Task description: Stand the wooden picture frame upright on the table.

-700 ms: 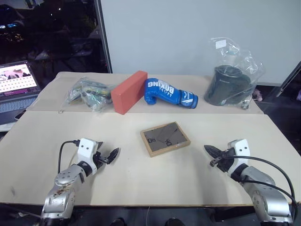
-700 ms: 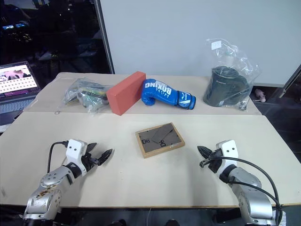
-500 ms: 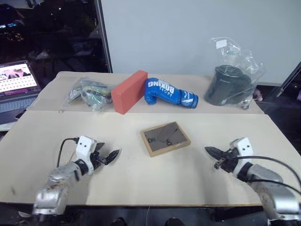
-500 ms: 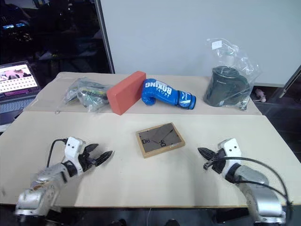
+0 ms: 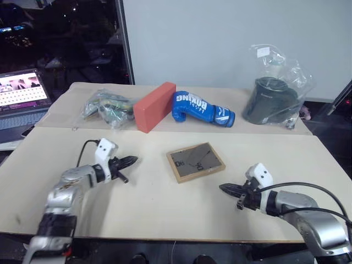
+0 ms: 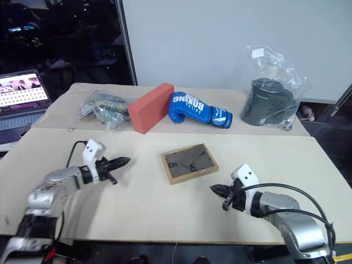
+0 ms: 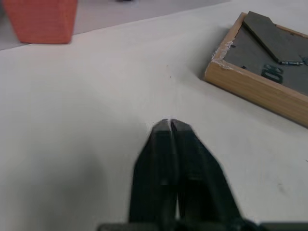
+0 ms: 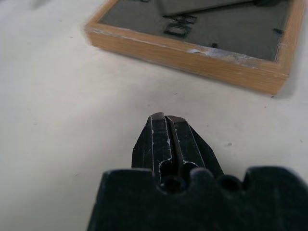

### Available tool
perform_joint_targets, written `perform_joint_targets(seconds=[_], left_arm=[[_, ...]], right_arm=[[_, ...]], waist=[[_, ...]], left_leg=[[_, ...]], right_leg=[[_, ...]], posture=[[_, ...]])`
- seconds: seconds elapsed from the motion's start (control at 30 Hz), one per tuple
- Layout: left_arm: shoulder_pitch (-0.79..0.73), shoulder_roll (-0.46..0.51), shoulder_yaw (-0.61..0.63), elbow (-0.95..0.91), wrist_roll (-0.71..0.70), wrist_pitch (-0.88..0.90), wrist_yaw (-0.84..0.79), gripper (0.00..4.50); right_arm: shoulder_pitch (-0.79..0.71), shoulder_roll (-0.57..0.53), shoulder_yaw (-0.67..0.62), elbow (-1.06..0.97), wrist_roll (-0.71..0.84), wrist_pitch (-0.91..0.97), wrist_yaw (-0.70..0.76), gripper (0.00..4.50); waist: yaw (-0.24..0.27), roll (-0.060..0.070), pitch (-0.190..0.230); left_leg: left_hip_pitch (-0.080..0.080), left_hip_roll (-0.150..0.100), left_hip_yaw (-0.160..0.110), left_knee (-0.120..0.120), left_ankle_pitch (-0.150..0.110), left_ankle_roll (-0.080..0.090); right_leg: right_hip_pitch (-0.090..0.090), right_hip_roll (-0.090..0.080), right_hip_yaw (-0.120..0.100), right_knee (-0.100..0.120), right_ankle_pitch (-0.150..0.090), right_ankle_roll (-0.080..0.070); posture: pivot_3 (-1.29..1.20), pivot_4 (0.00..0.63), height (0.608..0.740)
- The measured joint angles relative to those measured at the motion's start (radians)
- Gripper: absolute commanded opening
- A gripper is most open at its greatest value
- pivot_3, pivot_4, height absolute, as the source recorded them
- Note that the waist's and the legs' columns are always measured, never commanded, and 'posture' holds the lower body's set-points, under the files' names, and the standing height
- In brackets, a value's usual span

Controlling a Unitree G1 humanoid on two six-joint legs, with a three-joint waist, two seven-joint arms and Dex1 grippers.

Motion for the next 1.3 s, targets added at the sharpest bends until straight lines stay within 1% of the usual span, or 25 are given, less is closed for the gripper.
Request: perform_joint_targets(seconds=[0.13, 0.2, 0.3, 0.4, 0.5, 0.63, 0.73, 0.83, 1.0, 1.13, 1.23, 1.3], left_arm=[[-0.254, -0.15, -0.073, 0.391, 0.128, -0.214, 0.029, 0.06], [-0.355, -0.203, -0.095, 0.532, 0.174, -0.301, 0.049, 0.06], [-0.479, -0.251, -0.098, 0.738, 0.229, -0.426, 0.083, 0.06], [-0.525, -0.289, -0.105, 0.841, 0.266, -0.483, 0.09, 0.06], [-0.529, -0.323, -0.125, 0.889, 0.304, -0.524, 0.051, 0.06], [-0.519, -0.321, -0.155, 0.895, 0.332, -0.517, -0.155, 0.06], [-0.472, -0.309, -0.165, 0.867, 0.339, -0.512, -0.262, 0.06], [-0.424, -0.274, -0.164, 0.776, 0.329, -0.472, -0.368, 0.06], [-0.334, -0.239, -0.151, 0.617, 0.295, -0.392, -0.404, 0.06], [-0.225, -0.199, -0.137, 0.406, 0.236, -0.234, -0.418, 0.06], [-0.083, -0.14, -0.133, 0.146, 0.164, -0.043, -0.438, 0.06], [0.011, -0.092, -0.132, -0.051, 0.103, 0.104, -0.44, 0.06]], right_arm=[[-0.108, 0.078, 0.034, 0.138, -0.065, -0.021, -0.055, 0.0], [-0.145, 0.108, 0.051, 0.168, -0.081, -0.029, -0.066, 0.0], [-0.17, 0.125, 0.07, 0.191, -0.109, -0.048, -0.07, 0.0], [-0.187, 0.14, 0.076, 0.211, -0.124, -0.058, -0.073, 0.0], [-0.201, 0.156, 0.079, 0.233, -0.147, -0.07, -0.075, 0.0], [-0.233, 0.172, 0.089, 0.299, -0.167, -0.114, -0.07, 0.0], [-0.264, 0.182, 0.096, 0.348, -0.183, -0.139, -0.068, 0.0], [-0.292, 0.189, 0.104, 0.389, -0.189, -0.157, -0.041, 0.0], [-0.286, 0.159, 0.148, 0.359, -0.208, -0.171, 0.023, 0.0], [-0.24, 0.098, 0.218, 0.252, -0.246, -0.194, 0.099, 0.0], [-0.205, 0.053, 0.246, 0.181, -0.263, -0.204, 0.153, 0.0], [-0.223, -0.013, 0.28, 0.176, -0.307, -0.231, 0.173, 0.0]], waist=[[0.01, -0.001, 0.0], [0.009, 0.0, 0.0], [0.002, 0.0, 0.0], [0.002, 0.0, 0.0], [0.002, 0.0, 0.0], [-0.003, -0.001, -0.001], [-0.008, -0.001, 0.0], [-0.016, 0.0, -0.001], [-0.022, 0.0, -0.001], [-0.024, 0.0, -0.001], [-0.023, 0.0, -0.001], [-0.019, 0.0, -0.001]], left_leg=[[-0.002, -0.001, -0.001, 0.002, 0.0, 0.0], [-0.002, -0.001, -0.002, 0.001, 0.0, 0.0], [-0.002, -0.001, -0.002, -0.002, 0.0, 0.001], [-0.001, -0.002, -0.003, -0.002, 0.0, 0.0], [-0.001, -0.002, -0.003, -0.001, 0.002, -0.001], [0.005, -0.002, -0.003, -0.001, 0.003, -0.001], [0.008, -0.002, -0.004, -0.001, 0.003, -0.001], [0.009, -0.002, -0.005, -0.002, 0.003, -0.001], [0.01, -0.002, -0.006, -0.004, 0.002, -0.001], [0.011, -0.002, -0.006, -0.006, 0.002, 0.0], [0.012, -0.002, -0.006, -0.006, 0.001, 0.0], [0.012, -0.002, -0.006, -0.005, 0.001, 0.0]], right_leg=[[0.001, 0.0, -0.001, 0.0, 0.001, 0.001], [0.0, 0.0, -0.001, 0.0, 0.001, 0.0], [0.0, 0.0, -0.001, 0.0, 0.002, -0.002], [0.0, 0.0, -0.001, 0.001, 0.002, -0.002], [0.0, 0.0, -0.001, 0.002, 0.001, 0.0], [0.007, 0.0, -0.001, 0.002, 0.0, 0.004], [0.01, 0.0, -0.002, 0.001, -0.001, 0.004], [0.012, 0.0, -0.003, 0.002, -0.001, 0.003], [0.013, 0.0, -0.004, 0.002, -0.002, 0.003], [0.014, 0.0, -0.004, 0.002, -0.004, 0.002], [0.014, 0.0, -0.005, 0.002, -0.005, 0.001], [0.015, -0.001, -0.005, 0.002, -0.005, 0.001]], posture=[[0.0, 0.15, 0.736], [0.0, 0.15, 0.736], [0.0, 0.15, 0.736], [0.0, 0.15, 0.736], [0.0, 0.15, 0.736], [0.0, 0.15, 0.736], [0.0, 0.15, 0.736], [0.0, 0.15, 0.736], [0.0, 0.15, 0.736], [0.0, 0.15, 0.736], [0.0, 0.15, 0.736], [0.0, 0.15, 0.736]])
